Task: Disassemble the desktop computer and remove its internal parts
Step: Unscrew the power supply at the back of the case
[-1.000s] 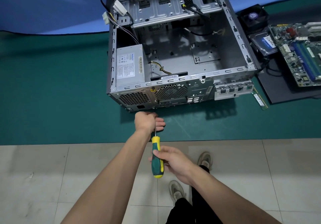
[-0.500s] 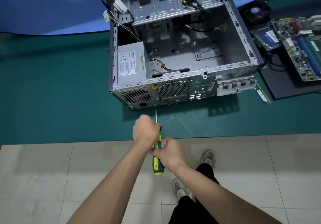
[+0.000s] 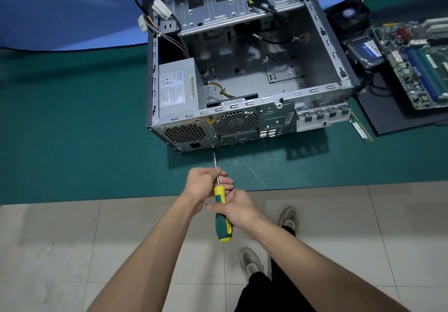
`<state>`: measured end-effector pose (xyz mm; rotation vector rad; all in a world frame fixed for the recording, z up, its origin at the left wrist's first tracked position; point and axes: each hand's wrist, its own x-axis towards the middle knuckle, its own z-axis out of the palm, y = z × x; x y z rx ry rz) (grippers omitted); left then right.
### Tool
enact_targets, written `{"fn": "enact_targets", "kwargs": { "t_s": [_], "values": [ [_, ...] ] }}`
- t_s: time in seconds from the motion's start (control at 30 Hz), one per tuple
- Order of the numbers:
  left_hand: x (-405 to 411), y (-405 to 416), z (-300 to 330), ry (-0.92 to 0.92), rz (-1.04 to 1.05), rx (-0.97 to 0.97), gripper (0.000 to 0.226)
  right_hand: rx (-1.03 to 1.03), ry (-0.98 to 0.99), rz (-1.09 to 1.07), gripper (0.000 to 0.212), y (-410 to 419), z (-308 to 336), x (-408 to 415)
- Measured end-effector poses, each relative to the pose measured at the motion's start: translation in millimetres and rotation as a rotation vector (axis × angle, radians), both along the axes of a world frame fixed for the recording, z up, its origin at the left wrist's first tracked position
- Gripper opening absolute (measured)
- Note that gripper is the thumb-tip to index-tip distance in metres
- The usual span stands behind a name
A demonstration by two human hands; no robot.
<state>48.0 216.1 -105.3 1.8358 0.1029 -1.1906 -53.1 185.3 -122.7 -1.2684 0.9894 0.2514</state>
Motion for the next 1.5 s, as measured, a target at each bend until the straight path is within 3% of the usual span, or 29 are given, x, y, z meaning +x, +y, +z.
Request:
{"fn": "enact_targets", "kwargs": {
  "t_s": [0.1,0.23,0.3,0.33,0.4,0.47,0.63,0.77,0.87,1.0,1.07,1.2,1.27,1.33,1.4,1.5],
  "values": [
    [3,-3,3,-0.024,0.008,0.047,0.023,-0.04,-0.022,0.015,0.044,9,-1,6],
    [5,-4,4,-0.005,-0.02,0.055,0.026,0.328,-0.057,-0.043,0.014,7,6,3],
    [2,-5,5,0.025,0.001,0.04,0.027,0.311,-0.07,-0.07,0.016,4,4,-1],
    [1,-6,5,-0.027,-0.022,0.077,0.027,0.201,-0.05,-0.051,0.022,2,2,-2],
    [1,-8,2,-0.344,-0.221,0.288,0.025,-0.045,0.035,0.008,0.036,1,2,-1],
    [2,-10,6,-0.576,-0.372,0.447,0.022,-0.153,0.084,0.015,0.046,3,2,0],
    [5,-11,6,-0.542,-0.37,0.468,0.023,0.126,-0.036,-0.033,0.031,5,4,-2],
    [0,-4,0,-0.255,-0.105,0.176,0.027,0.318,-0.103,-0.038,0.016,-1,8,-5],
    [-2,0,1,-0.19,0.007,0.09,0.027,0.308,-0.112,-0.054,0.021,1,9,0],
    [5,-3,1,-0.307,-0.096,0.204,0.025,0.144,-0.065,-0.085,0.03,6,8,3],
    [7,-8,3,-0.176,-0.036,0.173,0.016,0.093,-0.026,-0.07,0.025,8,8,4],
    [4,-11,5,-0.045,-0.024,0.092,0.021,0.459,-0.053,-0.017,0.008,1,14,3],
    [3,-9,5,0.0,-0.006,0.055,0.023,0.536,-0.088,-0.026,0.006,-6,15,1],
    [4,-7,6,-0.005,0.0,0.069,0.019,0.414,-0.104,0.021,0.008,-10,15,0],
    [6,-8,5,-0.12,-0.032,0.139,0.016,0.245,-0.082,0.052,0.018,-7,14,1],
    [7,-13,4,-0.126,-0.019,0.166,0.014,0.199,-0.074,0.024,0.021,-2,11,2]
  ]
}}
